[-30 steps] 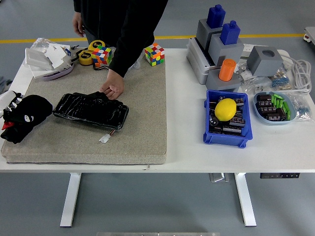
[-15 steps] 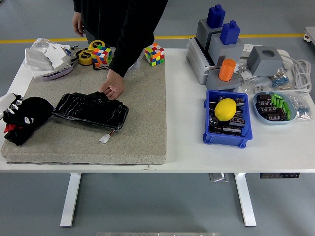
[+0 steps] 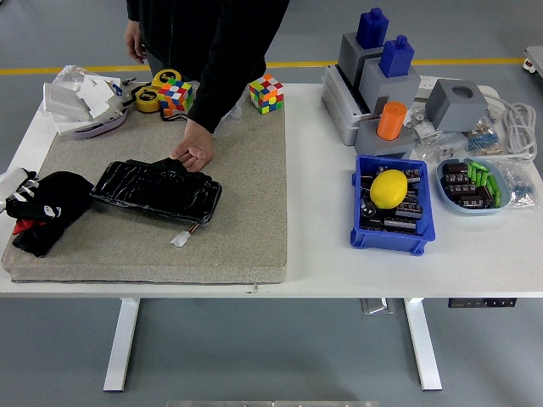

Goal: Pick the rag up,wipe the panel,place it on the desk

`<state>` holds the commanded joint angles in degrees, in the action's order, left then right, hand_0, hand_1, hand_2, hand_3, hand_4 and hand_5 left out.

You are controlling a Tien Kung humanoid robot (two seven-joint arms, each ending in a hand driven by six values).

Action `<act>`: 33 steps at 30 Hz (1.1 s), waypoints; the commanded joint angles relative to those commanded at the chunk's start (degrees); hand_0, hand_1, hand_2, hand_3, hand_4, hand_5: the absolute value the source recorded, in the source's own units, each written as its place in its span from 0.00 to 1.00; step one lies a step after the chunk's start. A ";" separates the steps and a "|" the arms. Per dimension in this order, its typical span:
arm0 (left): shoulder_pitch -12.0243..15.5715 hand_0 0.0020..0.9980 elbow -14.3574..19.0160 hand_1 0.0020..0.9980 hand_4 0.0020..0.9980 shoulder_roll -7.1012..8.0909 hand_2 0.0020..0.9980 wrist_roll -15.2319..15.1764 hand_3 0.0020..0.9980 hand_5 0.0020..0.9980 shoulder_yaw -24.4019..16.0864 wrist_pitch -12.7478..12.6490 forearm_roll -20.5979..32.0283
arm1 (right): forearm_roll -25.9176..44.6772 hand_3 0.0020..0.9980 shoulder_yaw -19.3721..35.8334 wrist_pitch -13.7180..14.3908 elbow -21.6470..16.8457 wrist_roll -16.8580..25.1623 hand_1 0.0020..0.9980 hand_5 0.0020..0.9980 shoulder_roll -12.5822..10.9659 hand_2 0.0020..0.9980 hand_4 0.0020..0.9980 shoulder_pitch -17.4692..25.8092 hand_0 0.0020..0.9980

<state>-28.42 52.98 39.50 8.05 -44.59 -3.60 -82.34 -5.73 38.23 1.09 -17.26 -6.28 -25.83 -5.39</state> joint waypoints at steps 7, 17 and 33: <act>-0.23 0.49 -0.02 0.63 0.99 0.38 0.64 0.52 0.76 0.42 -0.14 0.70 0.21 | 0.06 0.59 -0.14 0.02 -0.03 -0.02 0.68 0.51 -0.15 0.68 1.00 -0.08 0.73; -0.75 0.53 0.41 0.66 1.00 1.06 0.69 0.68 0.79 0.75 -0.61 2.24 1.44 | 0.25 0.59 -0.17 -0.02 0.03 0.02 0.68 0.51 -0.10 0.68 1.00 -0.18 0.73; -2.02 0.54 4.18 0.67 1.00 3.54 0.70 2.71 0.80 0.88 -3.85 4.64 -0.82 | 0.56 0.59 0.23 -0.10 0.22 0.11 0.68 0.51 0.08 0.68 1.00 -0.21 0.73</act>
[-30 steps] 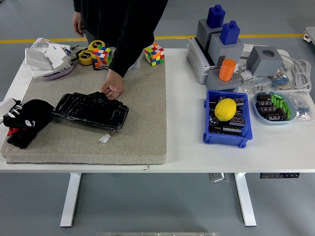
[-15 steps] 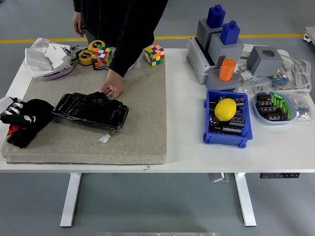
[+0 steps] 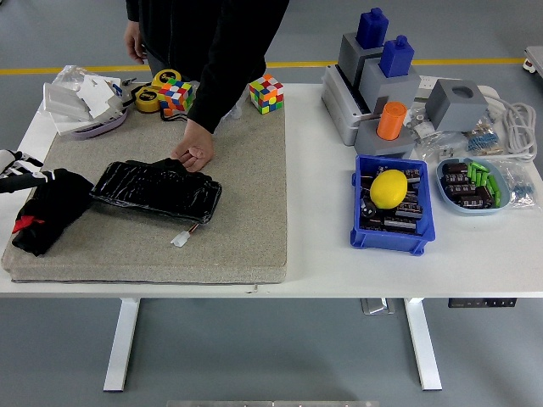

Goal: Pick the rag up,wipe the panel,place it on the desk

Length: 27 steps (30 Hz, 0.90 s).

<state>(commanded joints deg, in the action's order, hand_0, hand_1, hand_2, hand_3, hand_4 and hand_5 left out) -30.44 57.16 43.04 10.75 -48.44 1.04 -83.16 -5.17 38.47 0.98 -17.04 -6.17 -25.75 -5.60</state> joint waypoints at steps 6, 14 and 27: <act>-0.34 0.54 3.73 0.67 1.00 1.31 0.70 1.45 0.80 0.89 -2.32 0.96 -2.25 | 0.14 0.59 0.35 0.11 0.10 0.08 0.68 0.51 -0.07 0.68 1.00 -0.02 0.73; -0.25 0.54 8.08 0.68 1.00 2.89 0.70 4.16 0.80 0.89 -5.20 2.74 -4.34 | 0.17 0.59 0.68 0.15 0.14 0.19 0.68 0.51 0.16 0.68 1.00 0.12 0.73; 2.04 0.54 13.58 0.68 1.00 3.51 0.70 8.32 0.80 0.89 -11.11 5.53 -4.60 | 0.16 0.59 0.38 0.46 0.16 0.18 0.68 0.51 0.34 0.68 1.00 0.14 0.73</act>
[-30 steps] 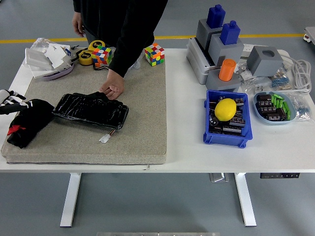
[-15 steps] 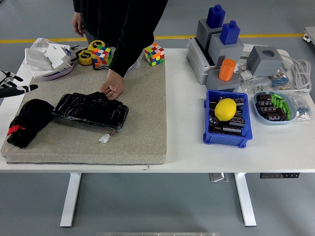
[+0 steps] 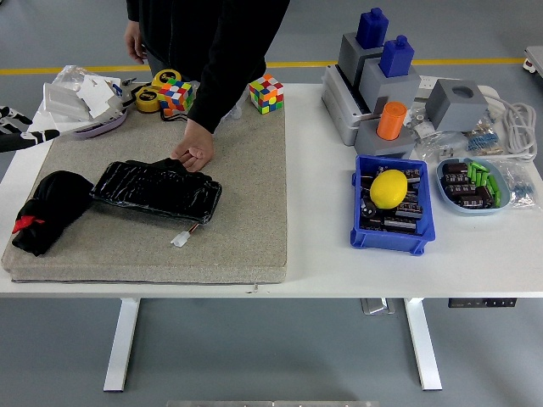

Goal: Pick the rag up,wipe the panel,place it on the desk

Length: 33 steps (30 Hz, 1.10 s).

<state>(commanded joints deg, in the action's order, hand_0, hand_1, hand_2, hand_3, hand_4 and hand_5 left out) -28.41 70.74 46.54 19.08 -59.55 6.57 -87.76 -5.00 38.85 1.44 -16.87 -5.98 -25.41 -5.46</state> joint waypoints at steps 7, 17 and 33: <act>0.64 0.54 1.17 0.68 1.00 -0.08 0.70 0.76 0.80 0.87 -1.20 0.55 0.62 | -0.06 0.59 -0.10 0.15 -0.02 0.02 0.68 0.51 0.20 0.68 1.00 0.09 0.73; 0.66 0.55 2.56 0.68 1.00 -0.09 0.70 0.92 0.80 0.82 -1.22 0.99 0.76 | -0.06 0.59 -0.43 0.30 0.02 -0.05 0.68 0.51 0.29 0.68 1.00 0.27 0.73; 0.66 0.55 3.08 0.68 1.00 -0.25 0.70 1.66 0.79 0.76 -2.33 1.74 0.31 | -0.10 0.59 -0.04 0.32 -0.07 0.06 0.68 0.51 0.52 0.68 1.00 0.24 0.73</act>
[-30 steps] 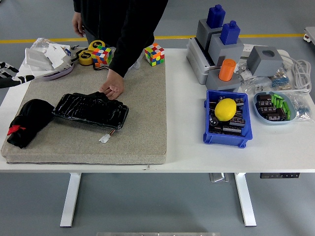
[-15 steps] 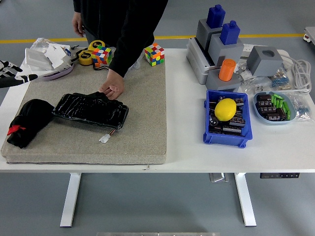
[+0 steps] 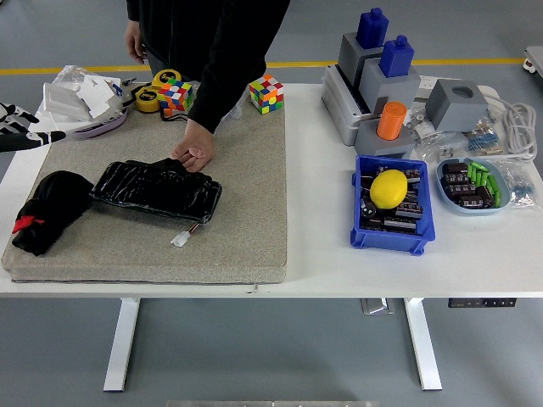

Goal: Pick the rag up,wipe the panel,place it on the desk

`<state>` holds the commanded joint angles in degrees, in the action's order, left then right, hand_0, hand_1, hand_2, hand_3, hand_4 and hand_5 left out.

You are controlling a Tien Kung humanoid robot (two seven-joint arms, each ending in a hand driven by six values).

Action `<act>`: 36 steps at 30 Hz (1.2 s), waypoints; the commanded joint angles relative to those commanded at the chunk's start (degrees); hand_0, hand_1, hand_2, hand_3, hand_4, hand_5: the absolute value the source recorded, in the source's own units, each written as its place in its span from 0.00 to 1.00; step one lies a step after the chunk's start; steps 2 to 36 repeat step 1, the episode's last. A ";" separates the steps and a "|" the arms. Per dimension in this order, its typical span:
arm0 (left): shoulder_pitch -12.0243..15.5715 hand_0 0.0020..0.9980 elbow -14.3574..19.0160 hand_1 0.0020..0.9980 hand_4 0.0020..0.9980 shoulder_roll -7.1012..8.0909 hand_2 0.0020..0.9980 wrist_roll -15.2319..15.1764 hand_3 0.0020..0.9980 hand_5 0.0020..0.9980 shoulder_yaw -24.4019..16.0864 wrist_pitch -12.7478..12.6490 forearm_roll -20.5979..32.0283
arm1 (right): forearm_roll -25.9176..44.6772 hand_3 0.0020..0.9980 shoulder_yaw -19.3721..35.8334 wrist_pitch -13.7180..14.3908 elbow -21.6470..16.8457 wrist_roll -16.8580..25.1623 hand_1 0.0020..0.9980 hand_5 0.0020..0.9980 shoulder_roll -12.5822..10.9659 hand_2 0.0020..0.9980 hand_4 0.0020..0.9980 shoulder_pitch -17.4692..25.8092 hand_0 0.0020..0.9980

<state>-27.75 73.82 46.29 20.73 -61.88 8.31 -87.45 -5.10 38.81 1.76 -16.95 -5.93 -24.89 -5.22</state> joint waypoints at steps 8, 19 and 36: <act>0.03 0.55 0.00 0.68 1.00 -0.06 0.70 -0.01 0.79 0.76 -0.15 0.03 0.12 | 0.06 0.59 -0.01 -0.02 0.03 0.02 0.68 0.51 0.07 0.68 1.00 0.01 0.73; 0.03 0.55 0.00 0.68 1.00 -0.06 0.70 -0.01 0.79 0.76 -0.15 0.03 0.12 | 0.06 0.59 -0.01 -0.02 0.03 0.02 0.68 0.51 0.07 0.68 1.00 0.01 0.73; 0.03 0.55 0.00 0.68 1.00 -0.06 0.70 -0.01 0.79 0.76 -0.15 0.03 0.12 | 0.06 0.59 -0.01 -0.02 0.03 0.02 0.68 0.51 0.07 0.68 1.00 0.01 0.73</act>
